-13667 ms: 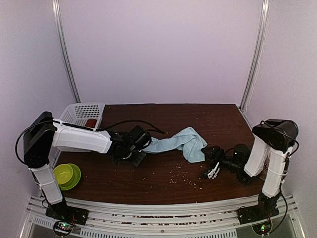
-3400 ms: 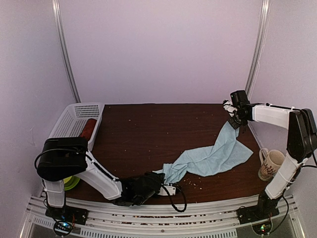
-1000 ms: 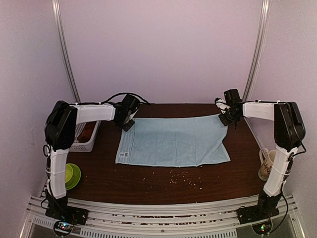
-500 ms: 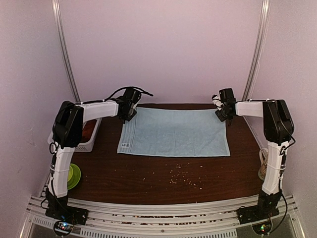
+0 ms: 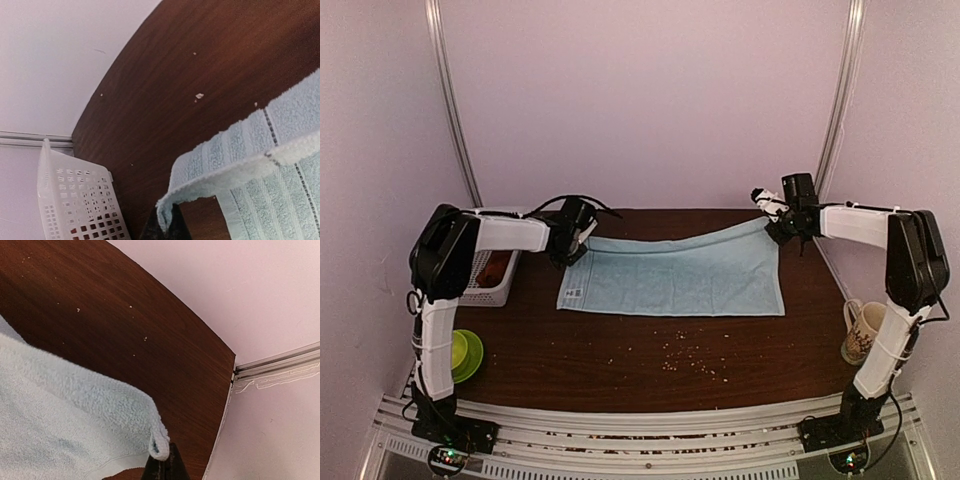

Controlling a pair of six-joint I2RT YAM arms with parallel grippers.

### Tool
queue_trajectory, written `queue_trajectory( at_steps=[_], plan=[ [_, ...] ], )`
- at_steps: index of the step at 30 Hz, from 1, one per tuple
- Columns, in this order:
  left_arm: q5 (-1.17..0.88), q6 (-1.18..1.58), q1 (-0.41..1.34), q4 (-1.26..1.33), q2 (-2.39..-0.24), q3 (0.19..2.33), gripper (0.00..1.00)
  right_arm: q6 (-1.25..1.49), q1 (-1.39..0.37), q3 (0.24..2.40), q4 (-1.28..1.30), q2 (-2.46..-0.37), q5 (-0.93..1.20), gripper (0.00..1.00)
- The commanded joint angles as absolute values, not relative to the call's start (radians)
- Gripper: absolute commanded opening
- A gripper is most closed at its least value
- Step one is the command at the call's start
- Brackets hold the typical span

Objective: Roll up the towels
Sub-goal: Fold the towel at the center of the board.

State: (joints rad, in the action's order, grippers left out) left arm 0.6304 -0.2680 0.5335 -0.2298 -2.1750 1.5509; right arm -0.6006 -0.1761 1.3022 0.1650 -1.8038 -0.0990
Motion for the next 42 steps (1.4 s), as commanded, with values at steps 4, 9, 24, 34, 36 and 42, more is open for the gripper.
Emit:
queue_trajectory(
  at_steps=[4, 9, 24, 34, 36, 42],
  plan=[
    [0.615, -0.259, 0.526, -0.164, -2.053, 1.484, 0.0, -0.655, -0.164, 1.214, 0.235, -1.719, -0.031, 0.0],
    [0.585, -0.247, 0.526, -0.209, -1.999, 1.444, 0.0, -0.672, -0.163, 1.171, 0.275, -1.686, 0.009, 0.0],
    [0.581, -0.174, 0.592, -0.288, -1.872, 1.299, 0.0, -0.722, -0.163, 1.102, 0.325, -1.636, 0.06, 0.0],
    [0.603, -0.119, 0.62, -0.314, -1.825, 1.238, 0.0, -0.747, -0.163, 1.037, 0.335, -1.56, 0.086, 0.0],
    [0.608, -0.113, 0.62, -0.319, -1.815, 1.227, 0.0, -0.749, -0.163, 1.021, 0.337, -1.543, 0.092, 0.0],
    [0.603, -0.1, 0.623, -0.333, -1.774, 1.192, 0.0, -0.79, -0.163, 0.98, 0.342, -1.509, 0.102, 0.0]
  ],
)
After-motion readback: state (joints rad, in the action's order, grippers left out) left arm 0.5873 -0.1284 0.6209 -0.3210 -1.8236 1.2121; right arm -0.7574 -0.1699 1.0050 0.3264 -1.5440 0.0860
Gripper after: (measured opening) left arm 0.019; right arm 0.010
